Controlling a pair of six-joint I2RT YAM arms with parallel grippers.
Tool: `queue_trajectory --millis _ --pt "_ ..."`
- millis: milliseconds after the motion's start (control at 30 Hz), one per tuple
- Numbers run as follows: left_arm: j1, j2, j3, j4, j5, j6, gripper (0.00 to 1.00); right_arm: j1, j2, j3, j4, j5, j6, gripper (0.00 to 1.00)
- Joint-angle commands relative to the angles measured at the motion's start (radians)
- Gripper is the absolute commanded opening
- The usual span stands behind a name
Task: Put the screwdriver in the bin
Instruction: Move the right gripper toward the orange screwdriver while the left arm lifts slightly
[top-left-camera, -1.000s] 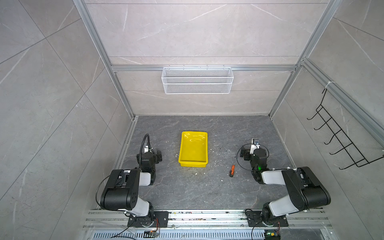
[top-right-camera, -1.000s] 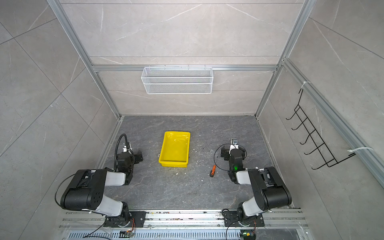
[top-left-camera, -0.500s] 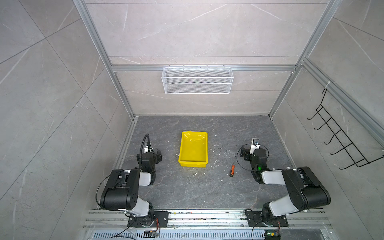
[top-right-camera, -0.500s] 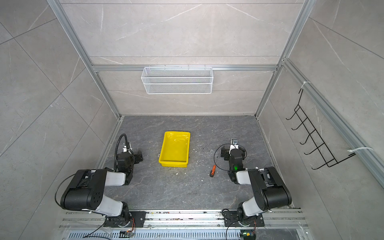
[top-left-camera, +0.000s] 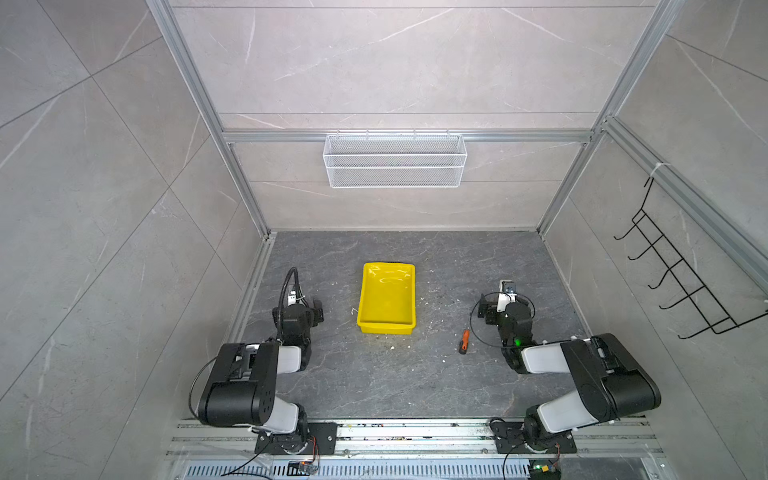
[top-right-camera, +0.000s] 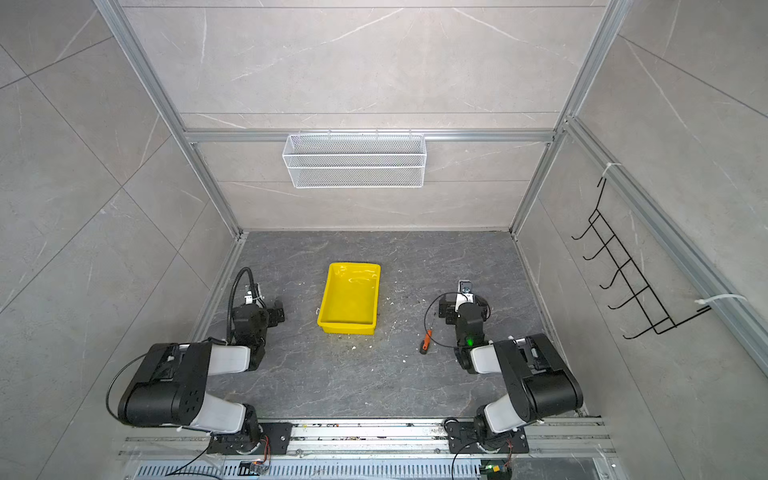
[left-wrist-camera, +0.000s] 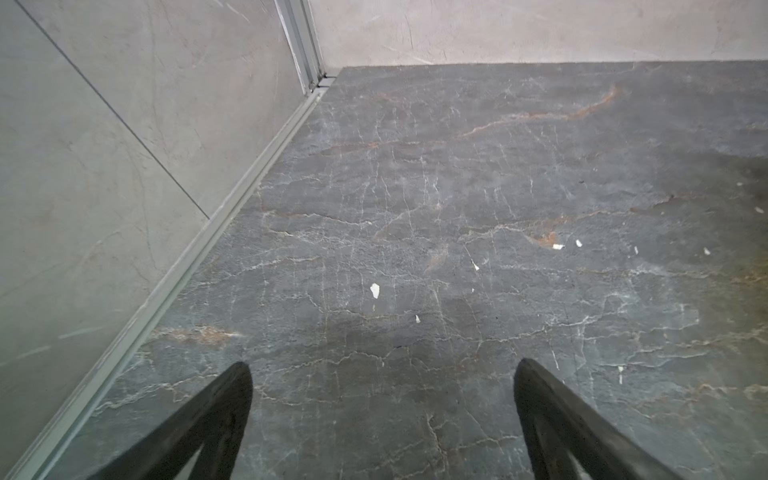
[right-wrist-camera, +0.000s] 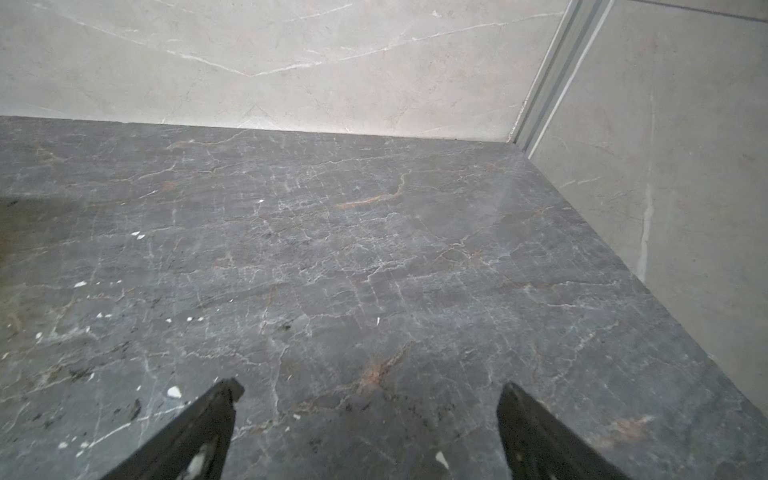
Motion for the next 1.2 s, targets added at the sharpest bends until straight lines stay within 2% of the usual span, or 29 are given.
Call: queue_trajectory --millis 0,67,133,233,300,333,367,400,500,600,667,767,833,867,900,933,967,1033,1167 --pt "-0.008 -0.187 0.125 -0.319 -0.062 -0.041 1.0 0.021 -0.018 -0.098 0.24 -0.001 -0.052 0.99" --pt "-0.011 -0.275 0.17 -0.438 -0.049 -0.045 1.0 0.024 -0.048 -0.158 0.329 -0.03 -0.064 0.99" --pt "-0.025 -0.375 0.223 -0.594 -0.038 -0.092 1.0 0.024 -0.132 -0.182 0.302 -0.015 -0.055 0.99" --pt "-0.042 -0.491 0.294 -0.788 0.003 -0.261 1.0 0.026 -0.381 -0.136 -0.029 0.04 0.013 0.99" --pt "-0.042 -0.543 0.349 -1.01 0.114 -0.43 1.0 0.025 -0.576 -0.011 -0.452 0.009 0.048 0.99" --pt "-0.042 -0.561 0.356 -1.069 0.216 -0.409 1.0 0.025 -0.622 0.033 -0.557 -0.003 0.037 0.99" --pt "-0.042 -0.581 0.34 -1.057 0.298 -0.373 1.0 0.025 -0.655 0.073 -0.627 -0.042 0.029 0.99" --pt "-0.042 -0.598 0.324 -1.045 0.345 -0.375 1.0 0.025 -0.671 0.106 -0.663 -0.091 0.03 0.99" --pt "-0.042 -0.639 0.32 -1.11 0.313 -0.42 1.0 0.024 -0.658 0.228 -0.808 -0.217 0.06 0.99" --pt "-0.041 -0.674 0.321 -1.193 0.207 -0.51 1.0 0.024 -0.586 0.359 -0.918 -0.337 0.081 0.99" --pt "-0.041 -0.686 0.31 -1.233 0.158 -0.583 1.0 0.025 -0.548 0.409 -0.927 -0.402 0.126 0.99" --pt "-0.039 -0.68 0.253 -1.239 0.115 -0.709 1.0 0.025 -0.547 0.43 -0.897 -0.433 0.228 0.99" --pt "-0.039 -0.674 0.22 -1.217 0.138 -0.749 1.0 0.025 -0.566 0.441 -0.928 -0.4 0.288 0.99" --pt "-0.04 -0.672 0.205 -1.222 0.136 -0.778 1.0 0.026 -0.58 0.454 -0.976 -0.341 0.353 0.99" --pt "-0.039 -0.674 0.195 -1.229 0.132 -0.794 1.0 0.025 -0.596 0.47 -1.065 -0.269 0.459 0.99" --pt "-0.039 -0.68 0.182 -1.234 0.125 -0.802 1.0 0.024 -0.607 0.502 -1.202 -0.174 0.617 1.0" --pt "-0.039 -0.688 0.168 -1.236 0.119 -0.804 1.0 0.016 -0.603 0.513 -1.214 -0.138 0.656 1.0" --pt "-0.039 -0.71 0.149 -1.235 0.125 -0.788 1.0 0.013 -0.576 0.532 -1.204 -0.143 0.644 0.99" --pt "-0.041 -0.751 0.113 -1.236 0.128 -0.73 1.0 0.014 -0.509 0.577 -1.296 -0.055 0.767 0.99"
